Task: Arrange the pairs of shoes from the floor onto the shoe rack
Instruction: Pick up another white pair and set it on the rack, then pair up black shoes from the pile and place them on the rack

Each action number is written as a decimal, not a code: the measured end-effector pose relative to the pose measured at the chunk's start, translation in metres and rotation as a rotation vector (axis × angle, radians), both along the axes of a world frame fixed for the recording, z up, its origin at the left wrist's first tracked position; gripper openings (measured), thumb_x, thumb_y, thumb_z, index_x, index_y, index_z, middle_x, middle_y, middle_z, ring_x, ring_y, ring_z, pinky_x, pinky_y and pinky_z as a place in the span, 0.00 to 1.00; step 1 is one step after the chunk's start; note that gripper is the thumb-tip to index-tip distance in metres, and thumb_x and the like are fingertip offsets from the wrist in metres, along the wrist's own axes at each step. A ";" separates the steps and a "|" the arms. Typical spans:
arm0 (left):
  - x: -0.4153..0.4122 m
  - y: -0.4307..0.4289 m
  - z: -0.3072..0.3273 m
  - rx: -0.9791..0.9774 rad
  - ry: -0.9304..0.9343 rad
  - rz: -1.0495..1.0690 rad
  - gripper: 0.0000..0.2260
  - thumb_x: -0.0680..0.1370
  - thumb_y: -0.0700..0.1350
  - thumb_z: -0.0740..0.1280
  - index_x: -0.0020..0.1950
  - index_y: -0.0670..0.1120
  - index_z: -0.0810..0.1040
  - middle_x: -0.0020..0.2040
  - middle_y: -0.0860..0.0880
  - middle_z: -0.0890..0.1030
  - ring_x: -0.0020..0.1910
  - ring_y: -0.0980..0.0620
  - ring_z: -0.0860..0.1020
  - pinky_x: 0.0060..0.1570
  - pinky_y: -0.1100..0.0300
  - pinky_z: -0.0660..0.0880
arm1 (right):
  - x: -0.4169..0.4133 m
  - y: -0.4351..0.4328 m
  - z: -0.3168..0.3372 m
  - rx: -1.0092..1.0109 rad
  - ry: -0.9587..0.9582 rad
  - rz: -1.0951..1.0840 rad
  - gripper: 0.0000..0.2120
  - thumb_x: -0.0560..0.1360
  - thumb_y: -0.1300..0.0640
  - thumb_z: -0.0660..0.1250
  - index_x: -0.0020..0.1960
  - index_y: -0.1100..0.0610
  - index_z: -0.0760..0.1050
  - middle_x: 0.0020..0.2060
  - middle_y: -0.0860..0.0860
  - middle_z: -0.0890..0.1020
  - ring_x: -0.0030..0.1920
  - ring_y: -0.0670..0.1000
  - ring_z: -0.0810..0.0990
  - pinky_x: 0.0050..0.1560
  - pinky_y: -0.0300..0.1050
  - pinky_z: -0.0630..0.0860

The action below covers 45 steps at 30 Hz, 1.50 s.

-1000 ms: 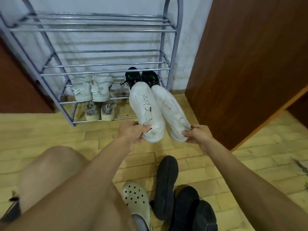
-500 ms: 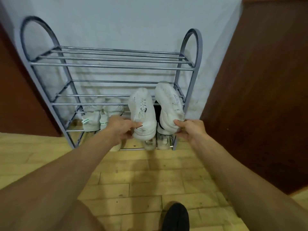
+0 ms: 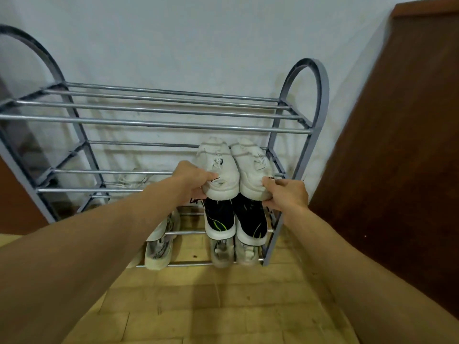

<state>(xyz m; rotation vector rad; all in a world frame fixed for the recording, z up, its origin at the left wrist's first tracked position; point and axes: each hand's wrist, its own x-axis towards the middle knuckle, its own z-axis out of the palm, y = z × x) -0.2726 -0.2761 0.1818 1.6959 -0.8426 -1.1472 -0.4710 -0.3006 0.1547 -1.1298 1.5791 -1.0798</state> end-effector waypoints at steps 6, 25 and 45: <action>-0.005 0.014 -0.002 0.011 -0.123 -0.002 0.18 0.73 0.50 0.72 0.55 0.38 0.76 0.49 0.42 0.79 0.35 0.47 0.78 0.22 0.61 0.74 | -0.003 0.019 0.003 -0.005 0.160 0.120 0.19 0.77 0.46 0.66 0.61 0.58 0.77 0.48 0.57 0.82 0.48 0.58 0.83 0.41 0.49 0.83; -0.128 0.217 -0.018 0.168 -0.231 -0.556 0.11 0.76 0.51 0.66 0.50 0.44 0.76 0.44 0.47 0.77 0.42 0.49 0.77 0.45 0.55 0.77 | -0.116 0.204 -0.001 0.289 0.566 0.466 0.24 0.80 0.49 0.62 0.70 0.62 0.70 0.60 0.57 0.76 0.51 0.53 0.79 0.52 0.51 0.81; -0.125 0.298 -0.121 0.388 -0.728 -1.333 0.20 0.77 0.56 0.64 0.66 0.51 0.74 0.66 0.50 0.74 0.65 0.52 0.72 0.61 0.59 0.70 | -0.115 0.359 -0.210 0.786 0.320 0.243 0.23 0.76 0.56 0.67 0.66 0.69 0.69 0.61 0.63 0.77 0.57 0.59 0.79 0.53 0.52 0.80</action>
